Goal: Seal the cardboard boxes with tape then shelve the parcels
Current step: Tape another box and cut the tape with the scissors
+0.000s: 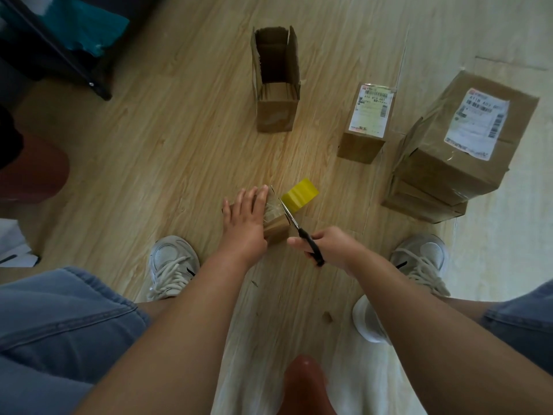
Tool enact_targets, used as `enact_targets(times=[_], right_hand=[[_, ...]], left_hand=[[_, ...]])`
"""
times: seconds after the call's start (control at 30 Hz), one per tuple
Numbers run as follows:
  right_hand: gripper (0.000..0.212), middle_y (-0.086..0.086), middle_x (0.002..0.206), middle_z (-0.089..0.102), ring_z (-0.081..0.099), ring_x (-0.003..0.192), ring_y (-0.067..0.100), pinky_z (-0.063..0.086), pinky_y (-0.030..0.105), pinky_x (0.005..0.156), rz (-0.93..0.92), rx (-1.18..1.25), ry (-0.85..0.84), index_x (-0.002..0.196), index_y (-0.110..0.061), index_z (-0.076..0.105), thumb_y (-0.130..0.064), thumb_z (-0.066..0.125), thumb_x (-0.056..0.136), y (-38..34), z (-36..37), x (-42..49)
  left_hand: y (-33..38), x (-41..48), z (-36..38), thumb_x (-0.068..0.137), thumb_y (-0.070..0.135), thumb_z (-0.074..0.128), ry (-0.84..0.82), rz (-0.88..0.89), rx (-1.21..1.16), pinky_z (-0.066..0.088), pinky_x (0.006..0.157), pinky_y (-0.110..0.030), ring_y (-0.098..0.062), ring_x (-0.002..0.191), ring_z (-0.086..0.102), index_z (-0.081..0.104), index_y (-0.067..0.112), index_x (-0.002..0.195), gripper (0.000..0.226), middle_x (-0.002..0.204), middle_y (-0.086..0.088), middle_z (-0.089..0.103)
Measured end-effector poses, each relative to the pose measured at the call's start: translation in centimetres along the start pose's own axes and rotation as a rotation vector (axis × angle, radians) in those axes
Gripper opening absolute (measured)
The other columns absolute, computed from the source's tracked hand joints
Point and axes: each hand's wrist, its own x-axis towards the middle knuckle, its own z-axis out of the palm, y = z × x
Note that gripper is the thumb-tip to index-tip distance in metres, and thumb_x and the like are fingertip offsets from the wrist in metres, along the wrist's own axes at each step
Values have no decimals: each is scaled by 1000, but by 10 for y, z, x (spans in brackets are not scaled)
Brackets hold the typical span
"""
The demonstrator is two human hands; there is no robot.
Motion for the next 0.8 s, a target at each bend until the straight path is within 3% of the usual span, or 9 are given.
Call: enact_targets(times=[0.13, 0.33, 0.6, 0.8], right_hand=[[59, 4, 77, 65, 63, 73, 17, 56, 31, 79, 23, 82, -64, 88, -8, 68, -66, 71, 76, -8, 1, -3], [78, 4, 79, 64, 61, 73, 19, 56, 33, 72, 22, 271, -60, 103, -7, 68, -74, 74, 63, -5, -2, -3], [58, 5, 78, 64, 60, 68, 18, 57, 32, 73, 74, 185, 90, 88, -8, 68, -65, 73, 77, -10, -2, -4], [55, 5, 75, 59, 56, 68, 17, 55, 29, 70, 96, 124, 62, 89, -7, 63, -62, 69, 82, -11, -12, -6]], left_hand=[[0, -1, 1, 83, 4, 63, 10, -7, 0, -19, 117, -45, -20, 151, -13, -11, 25, 156, 106, 163, 1, -4], [0, 0, 2, 84, 5, 63, 17, -2, -1, -21, 114, -43, -20, 151, -13, -12, 25, 156, 105, 163, 1, -4], [-1, -2, 4, 83, 1, 61, 34, 12, -17, -20, 115, -43, -21, 151, -11, -10, 25, 156, 104, 162, 0, -1], [-2, -1, 4, 82, 2, 61, 37, 11, -14, -19, 116, -44, -21, 151, -10, -7, 24, 156, 103, 161, -1, 2]])
